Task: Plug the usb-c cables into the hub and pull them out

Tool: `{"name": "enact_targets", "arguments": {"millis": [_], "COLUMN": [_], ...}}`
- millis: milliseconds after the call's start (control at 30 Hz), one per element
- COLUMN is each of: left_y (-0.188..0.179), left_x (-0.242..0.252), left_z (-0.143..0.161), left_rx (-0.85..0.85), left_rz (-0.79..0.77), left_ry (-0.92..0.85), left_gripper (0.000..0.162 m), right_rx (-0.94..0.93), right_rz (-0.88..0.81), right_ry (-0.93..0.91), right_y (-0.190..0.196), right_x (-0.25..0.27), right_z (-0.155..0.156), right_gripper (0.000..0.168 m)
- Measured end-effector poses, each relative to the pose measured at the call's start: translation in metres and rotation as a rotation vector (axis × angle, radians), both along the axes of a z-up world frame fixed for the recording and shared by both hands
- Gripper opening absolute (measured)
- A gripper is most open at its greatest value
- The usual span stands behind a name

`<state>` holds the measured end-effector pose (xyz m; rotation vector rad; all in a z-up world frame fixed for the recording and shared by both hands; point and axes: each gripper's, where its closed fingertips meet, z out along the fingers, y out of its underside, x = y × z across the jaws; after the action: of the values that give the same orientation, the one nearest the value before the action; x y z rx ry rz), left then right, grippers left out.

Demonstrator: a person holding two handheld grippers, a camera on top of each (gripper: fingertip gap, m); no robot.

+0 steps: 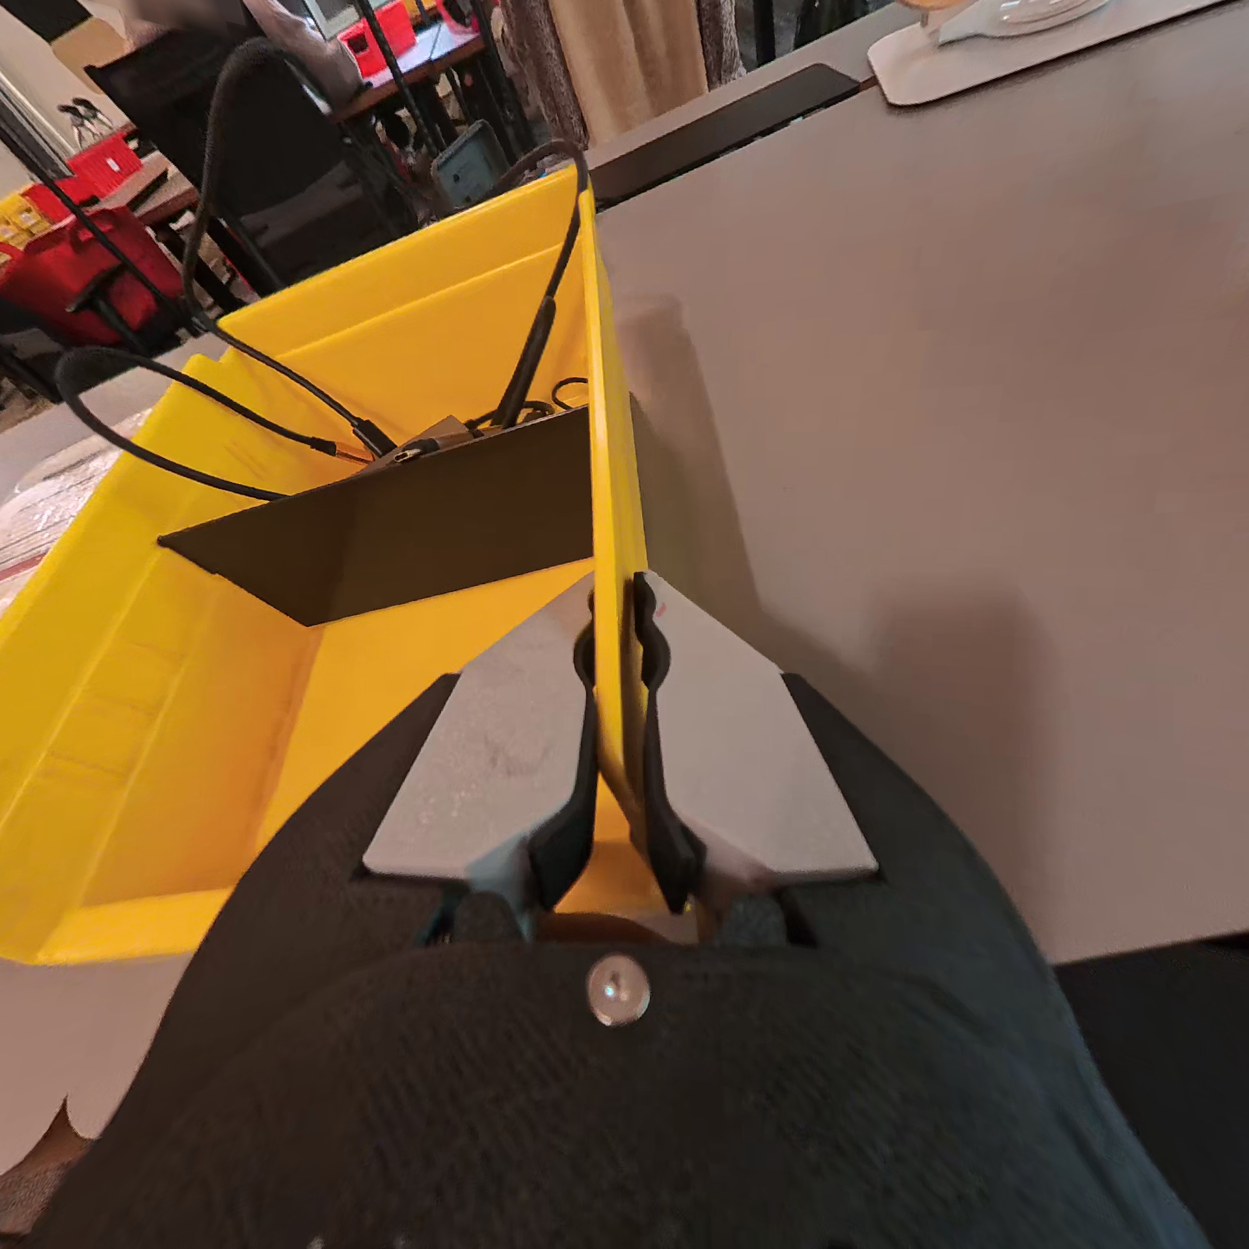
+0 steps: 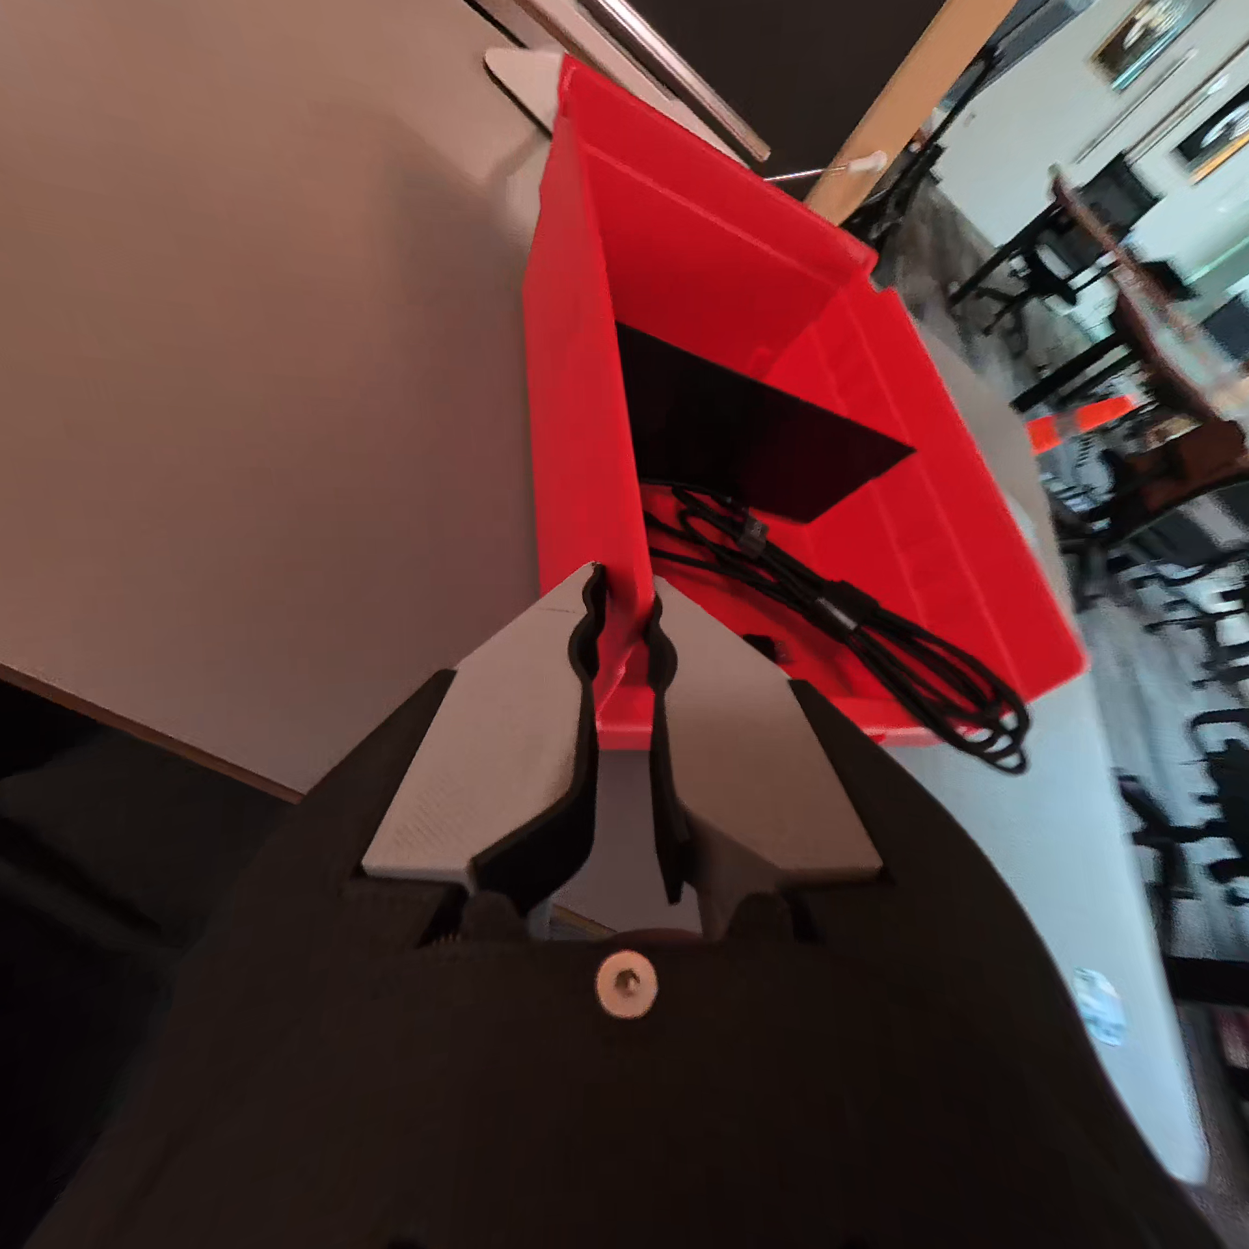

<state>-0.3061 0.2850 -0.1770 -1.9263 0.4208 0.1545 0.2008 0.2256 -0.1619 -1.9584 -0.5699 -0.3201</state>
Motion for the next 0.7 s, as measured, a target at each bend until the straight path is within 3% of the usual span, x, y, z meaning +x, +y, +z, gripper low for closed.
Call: {"name": "enact_targets", "arguments": {"millis": [333,400,567,700], "left_y": [-0.001,-0.006,-0.033,-0.029], "left_x": [0.005,0.01,0.009,-0.03], "left_z": [0.0,-0.002,0.019,0.076], "left_rx": [-0.005,-0.027,-0.04,0.036], "left_rz": [-0.022,-0.058,-0.157,-0.121], "left_ry": [0.001,0.008,-0.097,-0.14], "left_gripper": [0.004,0.017,0.032,0.028], "right_rx": [0.04,0.042,0.193,-0.003], "right_rz": [-0.08,-0.065,0.106,0.502], "right_ry": [-0.01,0.039,0.185,0.351], "right_y": [0.042,0.039,0.009,-0.014], "right_x": [0.029,0.027,-0.012,-0.101], "right_z": [-0.004,0.005,0.07,0.072], "right_gripper": [0.007,0.025,0.026,0.024]}}
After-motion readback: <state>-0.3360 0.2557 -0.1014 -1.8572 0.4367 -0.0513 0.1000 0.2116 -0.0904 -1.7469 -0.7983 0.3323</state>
